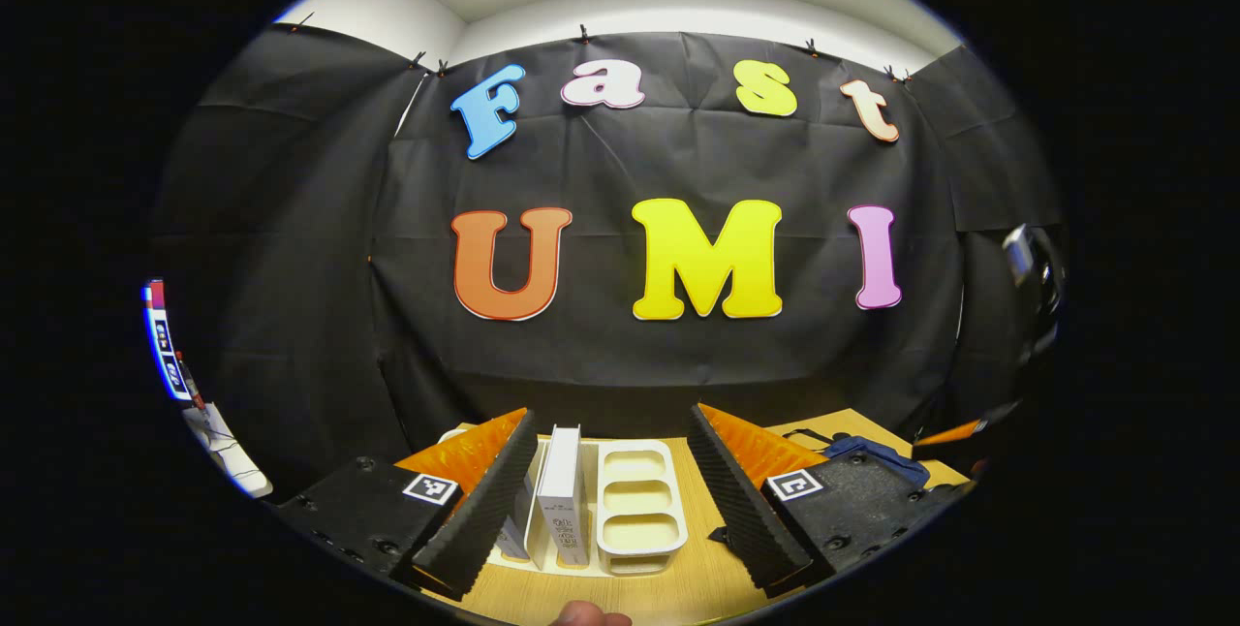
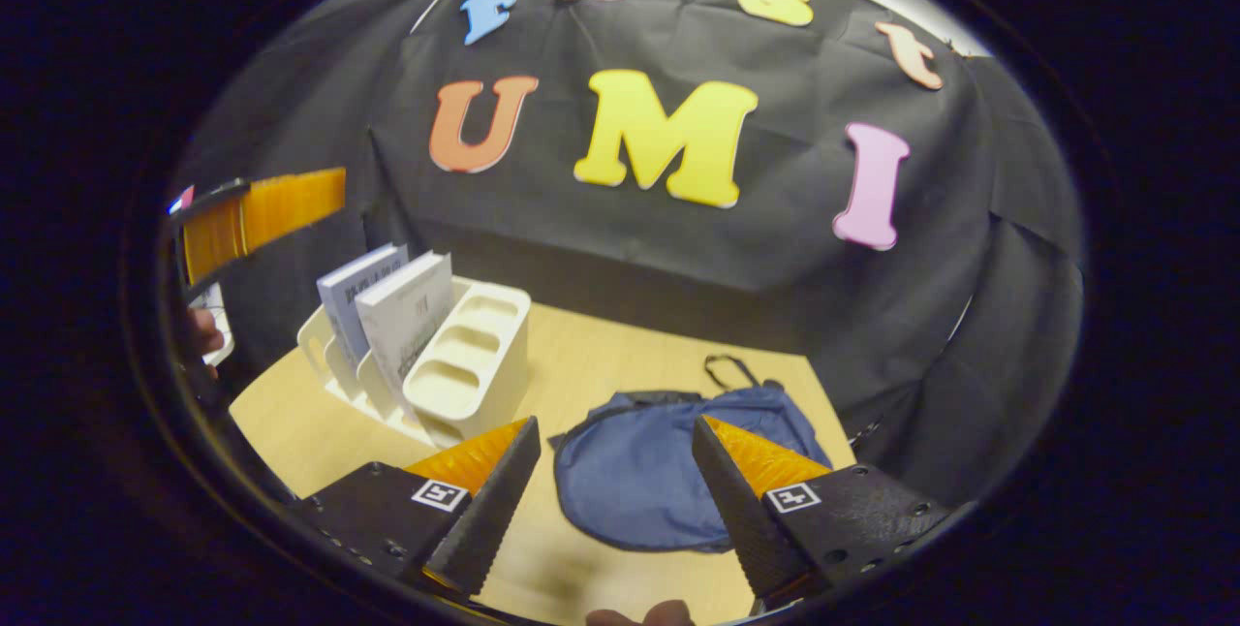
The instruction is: Open the schoolbag, grab two books from the bookshelf and put them into the schoolbag.
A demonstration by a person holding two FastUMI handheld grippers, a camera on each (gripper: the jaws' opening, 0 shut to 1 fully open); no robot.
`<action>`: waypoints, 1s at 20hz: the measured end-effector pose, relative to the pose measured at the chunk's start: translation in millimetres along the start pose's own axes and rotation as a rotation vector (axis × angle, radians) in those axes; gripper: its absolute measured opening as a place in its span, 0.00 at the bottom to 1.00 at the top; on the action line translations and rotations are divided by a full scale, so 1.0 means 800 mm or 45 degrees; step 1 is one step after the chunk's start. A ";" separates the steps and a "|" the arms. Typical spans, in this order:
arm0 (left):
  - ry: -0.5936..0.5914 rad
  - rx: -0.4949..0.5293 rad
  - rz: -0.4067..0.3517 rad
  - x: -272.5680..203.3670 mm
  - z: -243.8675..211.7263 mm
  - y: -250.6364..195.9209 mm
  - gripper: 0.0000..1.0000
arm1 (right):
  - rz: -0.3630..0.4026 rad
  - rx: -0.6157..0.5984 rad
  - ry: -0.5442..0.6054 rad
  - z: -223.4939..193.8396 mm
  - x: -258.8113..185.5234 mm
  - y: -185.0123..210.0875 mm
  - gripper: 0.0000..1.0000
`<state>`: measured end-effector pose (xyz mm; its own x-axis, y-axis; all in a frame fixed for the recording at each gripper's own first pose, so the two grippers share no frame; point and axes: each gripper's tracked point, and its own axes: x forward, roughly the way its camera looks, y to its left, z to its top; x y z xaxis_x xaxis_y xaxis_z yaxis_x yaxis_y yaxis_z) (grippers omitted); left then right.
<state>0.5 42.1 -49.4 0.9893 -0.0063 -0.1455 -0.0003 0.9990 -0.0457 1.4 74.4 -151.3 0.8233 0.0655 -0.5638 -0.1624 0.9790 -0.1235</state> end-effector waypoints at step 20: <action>0.104 0.046 0.319 -0.024 -0.044 0.122 1.00 | -0.115 -0.235 0.819 -0.198 0.213 0.033 0.95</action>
<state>-23.4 138.3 -86.1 0.9439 0.2396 -0.2272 -0.2376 0.9707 0.0366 51.3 80.7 -379.9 0.3594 -0.1992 -0.9117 -0.2452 0.9224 -0.2983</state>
